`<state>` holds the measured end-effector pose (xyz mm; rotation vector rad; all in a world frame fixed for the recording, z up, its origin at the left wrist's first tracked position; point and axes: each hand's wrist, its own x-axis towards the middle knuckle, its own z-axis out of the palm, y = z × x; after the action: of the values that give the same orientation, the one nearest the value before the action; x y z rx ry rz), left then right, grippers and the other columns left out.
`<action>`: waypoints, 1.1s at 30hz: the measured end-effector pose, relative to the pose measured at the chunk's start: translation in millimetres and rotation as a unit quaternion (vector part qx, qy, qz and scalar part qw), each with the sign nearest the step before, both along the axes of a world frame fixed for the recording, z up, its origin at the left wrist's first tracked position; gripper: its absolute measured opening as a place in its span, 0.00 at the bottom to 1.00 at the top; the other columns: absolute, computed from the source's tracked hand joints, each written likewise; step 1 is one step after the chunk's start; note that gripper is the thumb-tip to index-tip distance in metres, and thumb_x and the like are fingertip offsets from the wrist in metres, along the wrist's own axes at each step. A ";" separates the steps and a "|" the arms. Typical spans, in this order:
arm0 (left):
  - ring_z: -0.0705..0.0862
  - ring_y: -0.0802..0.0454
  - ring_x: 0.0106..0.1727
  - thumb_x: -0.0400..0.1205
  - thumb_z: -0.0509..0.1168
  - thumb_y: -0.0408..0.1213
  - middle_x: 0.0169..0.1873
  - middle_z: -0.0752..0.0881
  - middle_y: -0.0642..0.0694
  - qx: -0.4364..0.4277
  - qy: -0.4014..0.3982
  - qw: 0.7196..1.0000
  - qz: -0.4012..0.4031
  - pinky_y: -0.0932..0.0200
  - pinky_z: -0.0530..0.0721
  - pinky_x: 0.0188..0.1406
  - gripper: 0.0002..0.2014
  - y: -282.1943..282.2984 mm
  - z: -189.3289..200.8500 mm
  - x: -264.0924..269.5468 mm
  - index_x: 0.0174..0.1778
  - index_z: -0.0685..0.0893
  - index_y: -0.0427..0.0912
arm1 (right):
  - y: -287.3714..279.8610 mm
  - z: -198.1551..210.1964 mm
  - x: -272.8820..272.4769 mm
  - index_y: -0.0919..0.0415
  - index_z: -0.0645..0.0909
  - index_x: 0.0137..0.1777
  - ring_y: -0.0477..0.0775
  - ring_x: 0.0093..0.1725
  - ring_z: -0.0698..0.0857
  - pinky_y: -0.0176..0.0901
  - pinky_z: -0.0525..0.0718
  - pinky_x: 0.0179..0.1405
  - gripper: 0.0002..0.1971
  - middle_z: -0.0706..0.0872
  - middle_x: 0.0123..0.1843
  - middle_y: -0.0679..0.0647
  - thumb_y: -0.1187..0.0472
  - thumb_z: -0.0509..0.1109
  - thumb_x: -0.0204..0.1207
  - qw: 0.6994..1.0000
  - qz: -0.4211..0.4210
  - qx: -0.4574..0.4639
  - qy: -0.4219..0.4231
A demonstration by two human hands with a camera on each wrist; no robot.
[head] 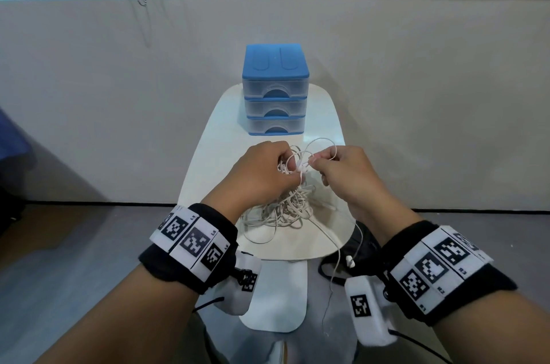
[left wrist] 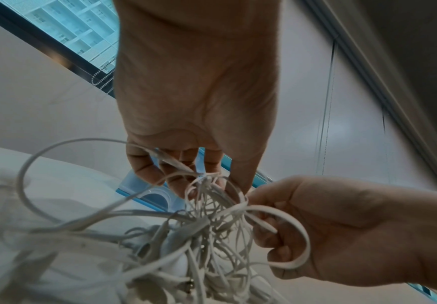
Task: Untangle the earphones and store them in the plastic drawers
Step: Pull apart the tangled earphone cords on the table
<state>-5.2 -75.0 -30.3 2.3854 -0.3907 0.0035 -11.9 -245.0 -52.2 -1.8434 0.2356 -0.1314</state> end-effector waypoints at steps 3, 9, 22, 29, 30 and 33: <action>0.80 0.54 0.43 0.75 0.80 0.49 0.42 0.84 0.55 0.018 -0.001 1.000 0.014 0.52 0.79 0.44 0.14 -1.3 -0.4 2.2 0.40 0.81 0.50 | 6.8 0.6 -1.7 0.67 0.88 0.44 0.46 0.31 0.78 0.40 0.75 0.36 0.04 0.82 0.30 0.46 0.66 0.75 0.79 0.999 -0.017 0.042 0.016; 0.77 0.56 0.39 0.73 0.78 0.55 0.38 0.81 0.56 0.030 -0.010 0.999 0.032 0.55 0.73 0.37 0.16 -3.4 1.0 4.6 0.39 0.80 0.50 | 17.3 -1.2 -7.4 0.56 0.87 0.38 0.47 0.32 0.80 0.42 0.76 0.35 0.08 0.85 0.28 0.42 0.64 0.72 0.79 1.000 -0.031 0.001 0.001; 0.82 0.49 0.43 0.83 0.69 0.58 0.40 0.84 0.54 0.096 -0.078 0.991 0.055 0.51 0.81 0.40 0.16 1.4 -2.1 9.7 0.41 0.79 0.51 | 1.6 19.1 -10.3 0.62 0.90 0.36 0.53 0.31 0.79 0.45 0.77 0.34 0.15 0.89 0.33 0.62 0.58 0.71 0.83 0.982 0.043 -0.168 -0.076; 0.82 0.50 0.38 0.84 0.71 0.56 0.34 0.86 0.51 0.022 -0.043 0.999 0.004 0.51 0.78 0.38 0.19 -0.3 0.2 8.7 0.34 0.79 0.47 | -8.7 28.2 2.8 0.62 0.81 0.34 0.60 0.33 0.77 0.52 0.76 0.33 0.16 0.80 0.28 0.54 0.59 0.68 0.84 0.939 -0.031 -0.289 -0.185; 0.82 0.55 0.38 0.83 0.73 0.53 0.38 0.87 0.52 0.007 -0.023 0.999 -0.022 0.54 0.79 0.41 0.15 2.5 2.1 7.7 0.37 0.82 0.48 | -10.7 30.1 5.5 0.61 0.84 0.38 0.60 0.36 0.80 0.53 0.80 0.36 0.14 0.84 0.32 0.54 0.59 0.67 0.85 0.934 -0.041 -0.292 -0.200; 0.79 0.67 0.32 0.84 0.74 0.45 0.44 0.88 0.53 -0.010 0.009 0.998 -0.066 0.62 0.74 0.39 0.08 11.5 6.8 4.8 0.41 0.84 0.50 | -17.7 34.8 13.1 0.58 0.87 0.45 0.58 0.43 0.82 0.54 0.82 0.42 0.11 0.86 0.42 0.53 0.59 0.66 0.85 0.918 -0.052 -0.324 -0.225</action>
<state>-0.4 -63.5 -23.5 2.3333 -0.5366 -0.0728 1.1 -262.8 -17.4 -2.3870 -0.0478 -0.7773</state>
